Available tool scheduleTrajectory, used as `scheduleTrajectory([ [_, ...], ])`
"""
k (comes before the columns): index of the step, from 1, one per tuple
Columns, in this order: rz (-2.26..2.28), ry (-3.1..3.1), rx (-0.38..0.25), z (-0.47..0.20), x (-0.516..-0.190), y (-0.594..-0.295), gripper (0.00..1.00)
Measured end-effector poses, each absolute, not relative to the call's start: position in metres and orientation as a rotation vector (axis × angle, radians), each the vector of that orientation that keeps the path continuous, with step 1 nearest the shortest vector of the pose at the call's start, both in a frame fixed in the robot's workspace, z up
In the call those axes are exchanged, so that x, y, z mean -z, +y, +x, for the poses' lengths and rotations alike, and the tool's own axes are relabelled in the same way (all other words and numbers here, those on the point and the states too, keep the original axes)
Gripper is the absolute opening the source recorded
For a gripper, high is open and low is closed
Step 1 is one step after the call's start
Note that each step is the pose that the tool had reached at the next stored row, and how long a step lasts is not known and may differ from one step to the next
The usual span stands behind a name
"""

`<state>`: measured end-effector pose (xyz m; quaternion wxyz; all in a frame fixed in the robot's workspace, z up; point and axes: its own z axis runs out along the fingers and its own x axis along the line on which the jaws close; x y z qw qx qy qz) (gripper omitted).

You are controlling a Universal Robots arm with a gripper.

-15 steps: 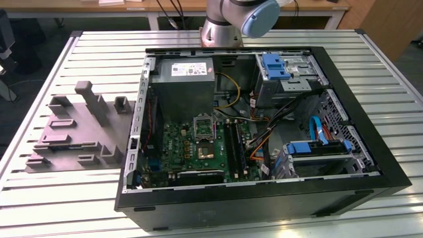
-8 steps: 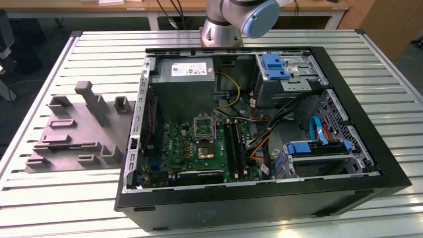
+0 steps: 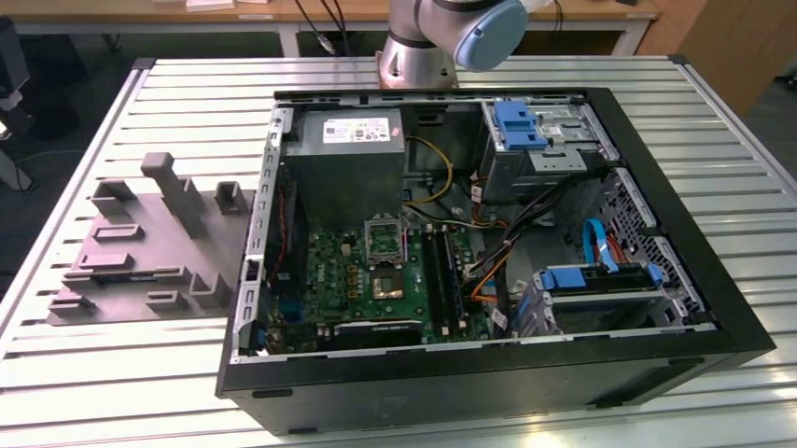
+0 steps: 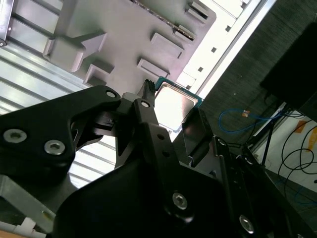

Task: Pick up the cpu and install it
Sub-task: 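Pick up the cpu and move it towards the insertion slot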

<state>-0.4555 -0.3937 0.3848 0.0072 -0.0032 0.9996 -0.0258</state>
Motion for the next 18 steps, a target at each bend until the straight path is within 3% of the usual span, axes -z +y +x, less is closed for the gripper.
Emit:
scheduleTrajectory([
  [18, -0.010, 3.126, 0.081, -0.4497, -0.3848, -0.3937, 0.47],
])
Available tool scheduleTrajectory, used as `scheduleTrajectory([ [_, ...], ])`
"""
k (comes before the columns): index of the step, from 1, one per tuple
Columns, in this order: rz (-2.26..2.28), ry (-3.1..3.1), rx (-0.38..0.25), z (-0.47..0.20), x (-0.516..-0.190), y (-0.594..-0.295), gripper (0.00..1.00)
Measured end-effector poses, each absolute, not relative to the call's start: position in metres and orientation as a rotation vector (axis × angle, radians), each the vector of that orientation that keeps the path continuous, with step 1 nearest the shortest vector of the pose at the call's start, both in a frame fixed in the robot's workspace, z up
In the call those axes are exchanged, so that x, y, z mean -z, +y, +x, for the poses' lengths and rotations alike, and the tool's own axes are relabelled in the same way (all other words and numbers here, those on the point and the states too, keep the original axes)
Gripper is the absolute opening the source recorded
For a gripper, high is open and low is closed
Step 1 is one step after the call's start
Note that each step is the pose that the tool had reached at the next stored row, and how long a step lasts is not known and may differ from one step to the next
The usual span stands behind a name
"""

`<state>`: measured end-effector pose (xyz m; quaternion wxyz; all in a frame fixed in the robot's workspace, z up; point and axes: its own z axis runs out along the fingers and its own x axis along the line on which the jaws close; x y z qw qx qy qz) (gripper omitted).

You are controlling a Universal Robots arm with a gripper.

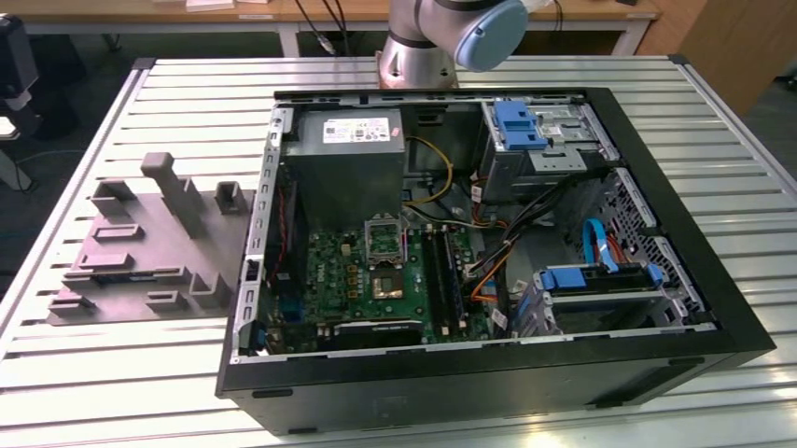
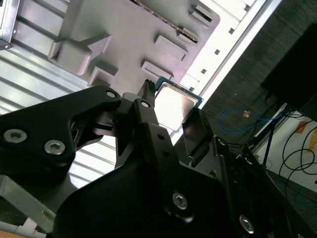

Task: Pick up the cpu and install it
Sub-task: 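Pick up the cpu and move it towards the insertion slot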

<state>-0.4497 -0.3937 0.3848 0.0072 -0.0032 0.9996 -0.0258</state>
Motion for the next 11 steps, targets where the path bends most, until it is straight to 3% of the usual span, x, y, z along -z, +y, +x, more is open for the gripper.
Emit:
scheduleTrajectory([
  [11, -0.010, 3.126, 0.081, -0.4431, -0.3848, -0.3937, 0.47],
])
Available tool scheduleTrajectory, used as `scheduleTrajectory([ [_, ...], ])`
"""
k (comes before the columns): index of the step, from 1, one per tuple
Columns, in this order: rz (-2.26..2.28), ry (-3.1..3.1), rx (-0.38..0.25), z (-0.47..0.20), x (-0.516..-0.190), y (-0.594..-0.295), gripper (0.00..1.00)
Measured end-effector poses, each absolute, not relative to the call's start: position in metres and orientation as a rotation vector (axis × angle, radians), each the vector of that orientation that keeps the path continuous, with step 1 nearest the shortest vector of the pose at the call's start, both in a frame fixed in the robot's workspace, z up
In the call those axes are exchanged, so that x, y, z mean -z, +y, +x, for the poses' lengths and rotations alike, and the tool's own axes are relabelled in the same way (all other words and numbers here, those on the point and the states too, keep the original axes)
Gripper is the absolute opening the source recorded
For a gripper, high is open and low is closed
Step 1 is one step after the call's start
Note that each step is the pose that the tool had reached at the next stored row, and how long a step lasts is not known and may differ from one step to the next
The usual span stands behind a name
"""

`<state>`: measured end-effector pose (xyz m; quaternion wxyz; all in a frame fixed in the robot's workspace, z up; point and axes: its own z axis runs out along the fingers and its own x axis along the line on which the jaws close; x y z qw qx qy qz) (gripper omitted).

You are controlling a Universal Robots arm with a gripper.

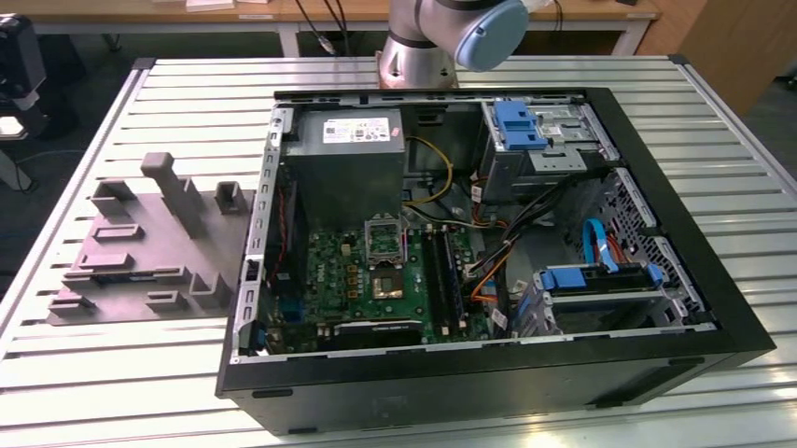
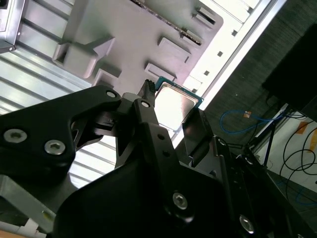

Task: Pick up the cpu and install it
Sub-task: 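Pick up the cpu and move it towards the insertion slot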

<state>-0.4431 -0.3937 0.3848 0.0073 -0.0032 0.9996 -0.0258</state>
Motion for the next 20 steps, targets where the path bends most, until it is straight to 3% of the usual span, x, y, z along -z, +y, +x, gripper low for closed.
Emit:
scheduleTrajectory([
  [20, -0.010, 3.126, 0.081, -0.4336, -0.3848, -0.3937, 0.47],
])
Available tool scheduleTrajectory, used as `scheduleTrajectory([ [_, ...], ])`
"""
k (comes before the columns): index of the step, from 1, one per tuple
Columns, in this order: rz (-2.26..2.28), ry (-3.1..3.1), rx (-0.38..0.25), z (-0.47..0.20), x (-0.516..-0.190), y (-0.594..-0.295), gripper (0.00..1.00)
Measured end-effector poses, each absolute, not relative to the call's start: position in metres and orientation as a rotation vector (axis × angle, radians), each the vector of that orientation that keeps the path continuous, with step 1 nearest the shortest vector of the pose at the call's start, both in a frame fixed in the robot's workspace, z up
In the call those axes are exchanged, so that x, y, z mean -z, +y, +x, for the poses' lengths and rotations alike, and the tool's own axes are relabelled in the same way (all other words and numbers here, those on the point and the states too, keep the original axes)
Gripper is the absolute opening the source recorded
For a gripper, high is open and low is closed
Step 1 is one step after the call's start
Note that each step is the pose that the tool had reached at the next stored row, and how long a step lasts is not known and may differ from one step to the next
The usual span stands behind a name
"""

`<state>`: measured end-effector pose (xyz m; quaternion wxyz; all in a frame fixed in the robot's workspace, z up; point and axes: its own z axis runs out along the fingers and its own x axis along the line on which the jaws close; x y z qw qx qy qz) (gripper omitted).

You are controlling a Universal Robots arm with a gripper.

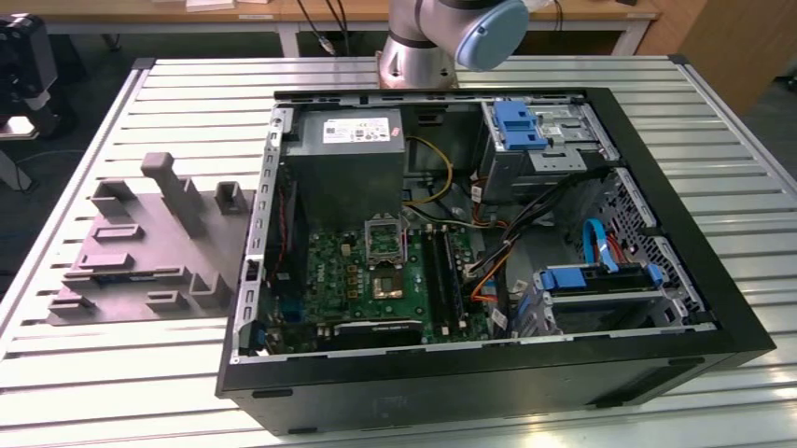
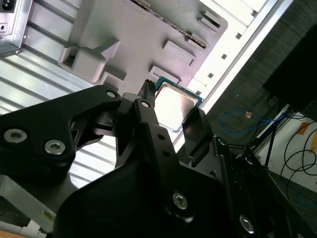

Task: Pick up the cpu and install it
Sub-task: 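Pick up the cpu and move it towards the insertion slot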

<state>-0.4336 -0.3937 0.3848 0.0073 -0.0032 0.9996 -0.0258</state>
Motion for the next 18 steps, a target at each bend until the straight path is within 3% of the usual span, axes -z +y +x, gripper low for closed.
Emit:
scheduleTrajectory([
  [18, -0.010, 3.126, 0.081, -0.422, -0.385, -0.394, 0.47],
])
